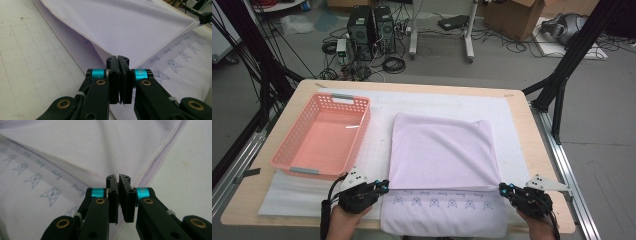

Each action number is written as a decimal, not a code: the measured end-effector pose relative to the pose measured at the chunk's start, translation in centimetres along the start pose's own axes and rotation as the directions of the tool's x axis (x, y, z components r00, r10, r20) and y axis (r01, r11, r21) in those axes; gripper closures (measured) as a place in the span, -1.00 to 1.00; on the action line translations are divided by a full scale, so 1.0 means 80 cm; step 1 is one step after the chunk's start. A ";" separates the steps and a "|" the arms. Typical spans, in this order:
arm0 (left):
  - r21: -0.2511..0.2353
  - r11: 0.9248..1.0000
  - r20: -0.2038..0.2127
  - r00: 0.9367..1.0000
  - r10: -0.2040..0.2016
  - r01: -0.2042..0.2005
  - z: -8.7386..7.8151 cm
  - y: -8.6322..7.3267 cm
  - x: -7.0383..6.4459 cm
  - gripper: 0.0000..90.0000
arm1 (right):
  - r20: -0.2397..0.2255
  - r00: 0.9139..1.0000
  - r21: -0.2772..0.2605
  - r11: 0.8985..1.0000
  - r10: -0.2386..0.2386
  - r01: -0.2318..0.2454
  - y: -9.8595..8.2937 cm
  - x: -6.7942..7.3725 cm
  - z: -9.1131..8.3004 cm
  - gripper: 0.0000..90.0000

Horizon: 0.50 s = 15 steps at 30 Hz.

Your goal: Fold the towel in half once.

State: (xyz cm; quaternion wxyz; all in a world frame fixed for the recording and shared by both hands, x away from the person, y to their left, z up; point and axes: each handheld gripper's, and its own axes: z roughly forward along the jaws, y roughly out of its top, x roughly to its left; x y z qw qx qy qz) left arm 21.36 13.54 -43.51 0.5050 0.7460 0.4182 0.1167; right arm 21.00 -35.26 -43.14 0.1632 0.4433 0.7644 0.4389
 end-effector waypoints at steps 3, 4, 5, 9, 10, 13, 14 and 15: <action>-0.003 1.000 0.001 1.000 -0.002 0.002 -0.008 -0.006 -0.008 0.94 | -0.003 1.000 -0.001 1.000 -0.001 0.001 -0.007 0.007 -0.010 0.91; -0.003 1.000 0.001 1.000 -0.002 0.002 -0.011 -0.009 -0.010 0.94 | -0.004 1.000 -0.001 1.000 0.000 0.000 -0.009 0.010 -0.013 0.91; -0.002 1.000 0.004 1.000 -0.005 0.005 -0.014 -0.011 -0.013 0.94 | -0.006 1.000 -0.001 1.000 -0.002 0.002 -0.011 0.012 -0.016 0.91; 0.004 1.000 0.008 1.000 -0.006 0.006 -0.026 -0.023 -0.024 0.94 | -0.011 1.000 0.000 1.000 -0.010 0.010 -0.019 0.021 -0.027 0.91; 0.001 1.000 0.008 1.000 -0.006 0.006 -0.029 -0.026 -0.027 0.94 | -0.013 1.000 0.001 1.000 -0.012 0.012 -0.021 0.024 -0.030 0.91; -0.002 1.000 0.011 1.000 -0.005 0.005 -0.039 -0.032 -0.036 0.94 | -0.018 1.000 0.005 1.000 -0.016 0.016 -0.028 0.030 -0.038 0.91; -0.002 1.000 0.013 1.000 -0.005 0.005 -0.043 -0.034 -0.039 0.94 | -0.018 1.000 0.004 1.000 -0.015 0.015 -0.030 0.033 -0.041 0.91; -0.003 1.000 0.014 1.000 -0.005 0.005 -0.046 -0.037 -0.041 0.94 | -0.020 1.000 0.004 1.000 -0.022 0.022 -0.032 0.035 -0.044 0.91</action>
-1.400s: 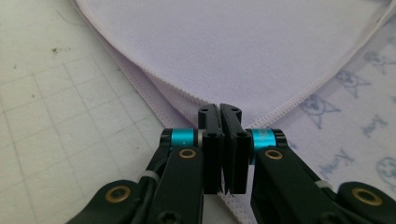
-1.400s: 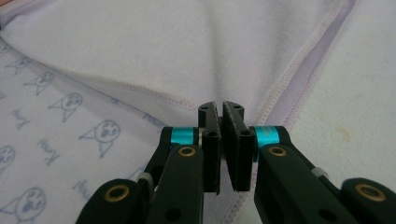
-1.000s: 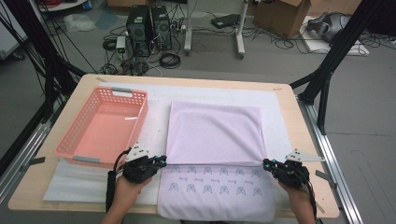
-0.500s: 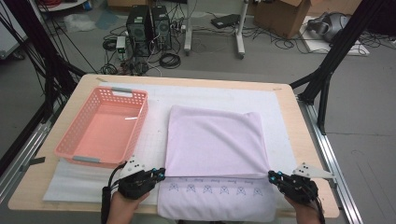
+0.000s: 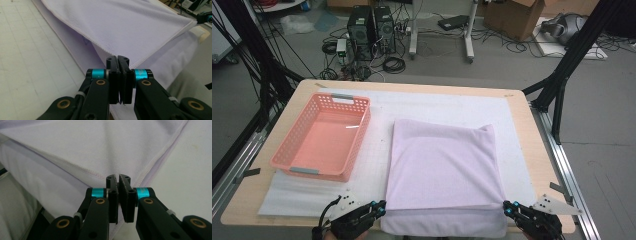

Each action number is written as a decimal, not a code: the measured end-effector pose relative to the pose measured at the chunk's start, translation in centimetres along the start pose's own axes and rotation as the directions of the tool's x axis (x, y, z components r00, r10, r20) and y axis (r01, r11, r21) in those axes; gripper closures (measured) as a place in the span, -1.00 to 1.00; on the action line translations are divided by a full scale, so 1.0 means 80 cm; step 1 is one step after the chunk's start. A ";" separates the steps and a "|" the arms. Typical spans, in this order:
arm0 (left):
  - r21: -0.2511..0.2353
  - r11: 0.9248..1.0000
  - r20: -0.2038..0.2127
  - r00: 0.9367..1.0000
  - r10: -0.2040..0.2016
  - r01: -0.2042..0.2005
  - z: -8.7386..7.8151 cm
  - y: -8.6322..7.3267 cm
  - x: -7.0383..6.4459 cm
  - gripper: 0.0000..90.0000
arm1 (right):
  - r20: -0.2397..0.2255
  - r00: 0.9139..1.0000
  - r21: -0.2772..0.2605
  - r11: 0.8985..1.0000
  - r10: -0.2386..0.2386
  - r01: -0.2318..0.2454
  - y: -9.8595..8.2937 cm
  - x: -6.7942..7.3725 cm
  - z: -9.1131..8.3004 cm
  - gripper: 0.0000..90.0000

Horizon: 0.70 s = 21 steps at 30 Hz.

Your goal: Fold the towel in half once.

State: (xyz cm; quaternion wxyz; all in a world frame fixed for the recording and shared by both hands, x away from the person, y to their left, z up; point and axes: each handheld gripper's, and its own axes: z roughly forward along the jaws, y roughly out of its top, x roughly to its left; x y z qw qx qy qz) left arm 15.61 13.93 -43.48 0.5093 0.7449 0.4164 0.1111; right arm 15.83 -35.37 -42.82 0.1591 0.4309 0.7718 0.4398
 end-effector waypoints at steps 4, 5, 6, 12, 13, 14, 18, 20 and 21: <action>-0.003 1.000 0.004 1.000 -0.002 0.002 -0.013 -0.009 -0.010 0.94 | -0.008 1.000 0.002 1.000 -0.009 0.009 -0.008 0.011 -0.012 0.91; -0.002 1.000 0.005 1.000 -0.002 0.002 -0.015 -0.011 -0.012 0.94 | -0.006 1.000 0.007 1.000 -0.007 0.007 -0.010 0.014 -0.015 0.91; -0.002 1.000 0.009 1.000 -0.002 0.002 -0.017 -0.013 -0.014 0.94 | -0.008 1.000 0.007 1.000 -0.010 0.010 -0.012 0.016 -0.016 0.91; 0.008 1.000 0.029 1.000 0.000 -0.001 -0.035 -0.026 -0.026 0.94 | -0.016 1.000 0.012 1.000 -0.015 0.015 -0.025 0.033 -0.036 0.91; 0.014 1.000 0.035 0.999 0.001 -0.002 -0.036 -0.029 -0.028 0.94 | -0.017 1.000 0.015 1.000 -0.017 0.018 -0.026 0.035 -0.039 0.91; 0.020 1.000 0.040 0.999 0.004 -0.005 -0.036 -0.030 -0.028 0.94 | -0.018 1.000 0.016 1.000 -0.015 0.016 -0.028 0.037 -0.042 0.91; 0.025 1.000 0.043 0.999 -0.004 0.003 -0.029 -0.029 -0.023 0.77 | -0.016 1.000 0.029 0.999 -0.015 0.016 -0.032 0.038 -0.041 0.82; 0.019 0.999 0.038 0.999 -0.028 0.027 -0.026 -0.025 -0.016 0.39 | 0.002 1.000 0.021 1.000 -0.002 0.002 -0.030 0.036 -0.038 0.47; 0.004 0.999 0.031 0.999 -0.032 0.032 -0.025 -0.022 -0.013 0.30 | 0.007 1.000 0.007 1.000 0.015 -0.015 -0.029 0.034 -0.037 0.42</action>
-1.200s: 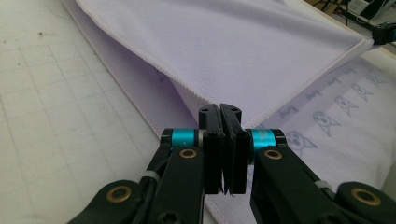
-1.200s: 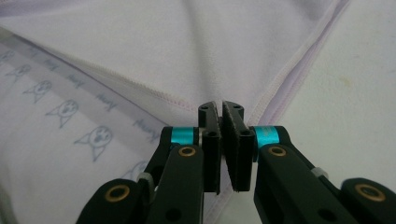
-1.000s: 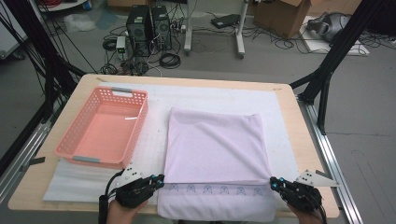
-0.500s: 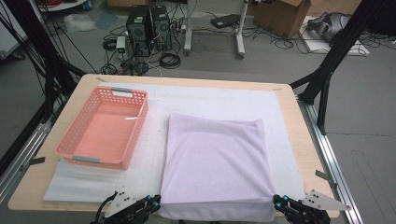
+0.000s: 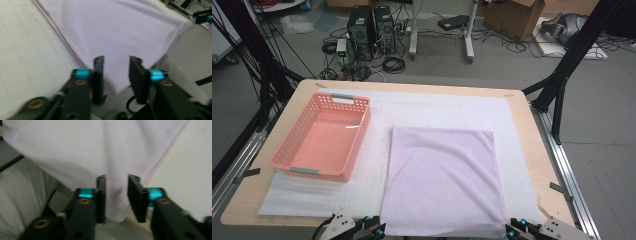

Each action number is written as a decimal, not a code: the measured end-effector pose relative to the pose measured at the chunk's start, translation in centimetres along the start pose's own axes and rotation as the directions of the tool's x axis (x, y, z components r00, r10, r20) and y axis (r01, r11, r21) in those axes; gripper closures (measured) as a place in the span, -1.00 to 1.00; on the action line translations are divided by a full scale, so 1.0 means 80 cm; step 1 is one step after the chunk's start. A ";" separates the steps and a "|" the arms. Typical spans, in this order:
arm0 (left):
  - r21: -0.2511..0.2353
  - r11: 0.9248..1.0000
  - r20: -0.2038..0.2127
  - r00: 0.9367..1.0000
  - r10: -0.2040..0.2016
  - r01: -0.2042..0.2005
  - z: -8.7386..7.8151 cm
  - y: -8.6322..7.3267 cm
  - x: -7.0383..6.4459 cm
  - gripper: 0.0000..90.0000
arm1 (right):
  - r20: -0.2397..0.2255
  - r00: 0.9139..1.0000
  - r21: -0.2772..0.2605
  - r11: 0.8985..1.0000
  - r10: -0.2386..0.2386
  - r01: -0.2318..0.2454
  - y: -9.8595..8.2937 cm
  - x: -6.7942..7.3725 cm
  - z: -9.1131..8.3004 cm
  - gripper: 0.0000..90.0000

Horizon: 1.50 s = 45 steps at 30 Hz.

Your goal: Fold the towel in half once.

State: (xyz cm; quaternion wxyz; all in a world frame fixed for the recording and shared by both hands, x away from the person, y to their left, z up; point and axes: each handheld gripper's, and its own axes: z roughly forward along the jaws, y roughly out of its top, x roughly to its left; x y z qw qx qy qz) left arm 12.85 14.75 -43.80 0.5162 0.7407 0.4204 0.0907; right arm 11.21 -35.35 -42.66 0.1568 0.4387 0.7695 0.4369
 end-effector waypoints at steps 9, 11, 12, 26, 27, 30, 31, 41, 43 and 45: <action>-0.041 0.999 -0.031 0.999 -0.008 0.007 0.022 0.026 0.027 0.22 | 0.065 0.997 -0.057 0.998 0.033 -0.030 0.017 -0.015 0.012 0.38; -0.043 0.999 -0.030 1.000 -0.009 0.007 0.028 0.031 0.033 0.22 | 0.078 0.997 -0.050 0.998 0.026 -0.022 0.021 -0.018 0.018 0.38; -0.045 0.999 -0.031 0.999 -0.010 0.009 0.031 0.034 0.035 0.22 | 0.080 0.996 -0.050 0.998 0.030 -0.026 0.023 -0.020 0.020 0.38; -0.024 1.000 -0.027 1.000 -0.003 0.002 0.090 0.078 0.079 0.17 | 0.138 0.989 -0.052 0.998 0.053 -0.046 0.057 -0.070 0.065 0.42; -0.022 1.000 -0.022 1.000 0.000 0.000 0.095 0.081 0.081 0.17 | 0.143 0.988 -0.055 0.998 0.052 -0.044 0.060 -0.075 0.069 0.42; -0.007 1.000 -0.024 1.000 0.000 0.000 0.113 0.095 0.092 0.12 | 0.146 0.988 -0.058 0.997 0.056 -0.048 0.075 -0.092 0.084 0.43; -0.003 1.000 -0.030 1.000 -0.003 0.003 0.121 0.101 0.097 0.11 | 0.149 0.988 -0.057 0.997 0.050 -0.042 0.080 -0.096 0.088 0.44; 0.005 1.000 -0.073 0.997 -0.014 0.014 0.159 0.133 0.130 0.11 | 0.111 0.994 -0.031 0.999 -0.016 0.020 0.162 -0.145 0.186 0.40; 0.006 1.000 -0.077 0.997 -0.015 0.016 0.162 0.132 0.132 0.11 | 0.082 0.995 -0.008 0.999 -0.050 0.051 0.180 -0.146 0.216 0.40; 0.007 1.000 -0.080 0.997 -0.014 0.015 0.164 0.132 0.134 0.11 | 0.068 0.996 0.026 0.998 -0.062 0.060 0.193 -0.145 0.237 0.40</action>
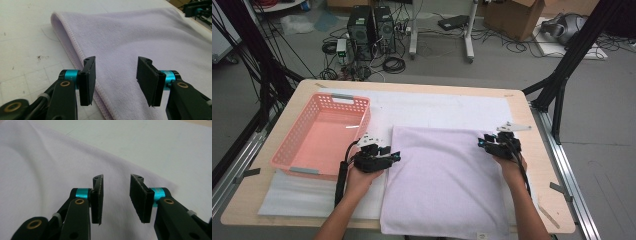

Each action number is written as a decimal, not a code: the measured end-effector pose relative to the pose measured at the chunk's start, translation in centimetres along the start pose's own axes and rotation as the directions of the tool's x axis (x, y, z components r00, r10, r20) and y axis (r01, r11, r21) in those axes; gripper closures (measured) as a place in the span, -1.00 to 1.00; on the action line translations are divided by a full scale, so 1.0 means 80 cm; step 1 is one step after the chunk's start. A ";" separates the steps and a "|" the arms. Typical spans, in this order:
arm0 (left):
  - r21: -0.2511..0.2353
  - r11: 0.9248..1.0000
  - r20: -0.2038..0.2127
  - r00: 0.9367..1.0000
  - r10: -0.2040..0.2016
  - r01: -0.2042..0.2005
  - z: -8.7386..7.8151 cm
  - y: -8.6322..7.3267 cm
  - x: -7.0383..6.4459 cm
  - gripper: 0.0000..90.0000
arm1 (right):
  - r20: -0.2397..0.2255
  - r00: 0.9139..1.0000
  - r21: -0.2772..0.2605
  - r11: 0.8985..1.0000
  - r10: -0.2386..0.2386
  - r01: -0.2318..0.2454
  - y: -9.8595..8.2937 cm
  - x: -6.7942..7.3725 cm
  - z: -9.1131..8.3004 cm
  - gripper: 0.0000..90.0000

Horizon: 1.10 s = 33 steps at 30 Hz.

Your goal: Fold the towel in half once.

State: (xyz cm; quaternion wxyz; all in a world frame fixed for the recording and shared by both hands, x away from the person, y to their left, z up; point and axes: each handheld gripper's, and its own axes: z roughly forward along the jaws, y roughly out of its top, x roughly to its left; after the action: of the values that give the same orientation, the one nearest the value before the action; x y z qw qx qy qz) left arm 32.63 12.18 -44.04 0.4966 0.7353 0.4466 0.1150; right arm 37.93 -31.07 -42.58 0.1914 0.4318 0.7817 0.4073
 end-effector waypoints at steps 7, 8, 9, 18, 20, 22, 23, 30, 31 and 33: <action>0.010 1.000 -0.007 1.000 -0.002 0.002 0.003 0.002 0.006 0.11 | -0.005 0.996 0.116 0.989 -0.089 0.089 0.032 0.014 0.073 0.56; 0.010 1.000 -0.008 1.000 -0.002 0.002 0.003 0.003 0.006 0.11 | 0.026 0.992 0.134 0.984 -0.125 0.120 0.033 0.016 0.080 0.62; 0.006 1.000 -0.011 1.000 -0.004 0.005 0.004 0.004 0.006 0.11 | 0.039 0.991 0.126 0.984 -0.130 0.124 0.035 0.017 0.082 0.79; 0.013 1.000 -0.037 0.999 -0.013 0.014 0.016 0.022 0.007 0.07 | 0.146 0.989 0.080 0.997 -0.014 0.002 0.038 0.010 0.088 0.55; 0.015 1.000 -0.053 0.998 -0.019 0.020 0.022 0.028 0.011 0.04 | 0.148 0.989 0.059 0.998 -0.022 0.013 0.040 0.011 0.078 0.47; 0.007 1.000 -0.067 0.997 -0.024 0.024 0.029 0.037 0.015 0.03 | 0.140 0.990 0.031 0.999 -0.008 0.004 0.041 0.008 0.064 0.45; 0.011 1.000 -0.065 0.997 -0.027 0.028 0.033 0.043 0.016 0.03 | 0.135 0.991 0.019 1.000 0.001 -0.003 0.041 0.005 0.058 0.45; 0.003 1.000 -0.077 0.997 -0.015 0.016 0.063 0.078 0.027 0.03 | 0.107 0.994 -0.009 1.000 0.031 -0.030 0.035 -0.008 0.023 0.44; -0.005 1.000 -0.075 0.997 -0.004 0.004 0.066 0.082 0.029 0.03 | 0.103 0.994 -0.011 0.999 0.032 -0.031 0.035 -0.008 0.019 0.45; 0.008 1.000 -0.074 0.997 0.016 -0.016 0.074 0.090 0.033 0.04 | 0.096 0.995 -0.018 1.000 0.022 -0.021 0.036 -0.007 0.013 0.45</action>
State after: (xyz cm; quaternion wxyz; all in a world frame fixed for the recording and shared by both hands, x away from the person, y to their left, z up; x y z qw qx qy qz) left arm 41.71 9.69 -41.59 0.4762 0.7359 0.4592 0.1445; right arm 40.36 -30.19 -40.92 0.2280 0.4576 0.7634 0.3948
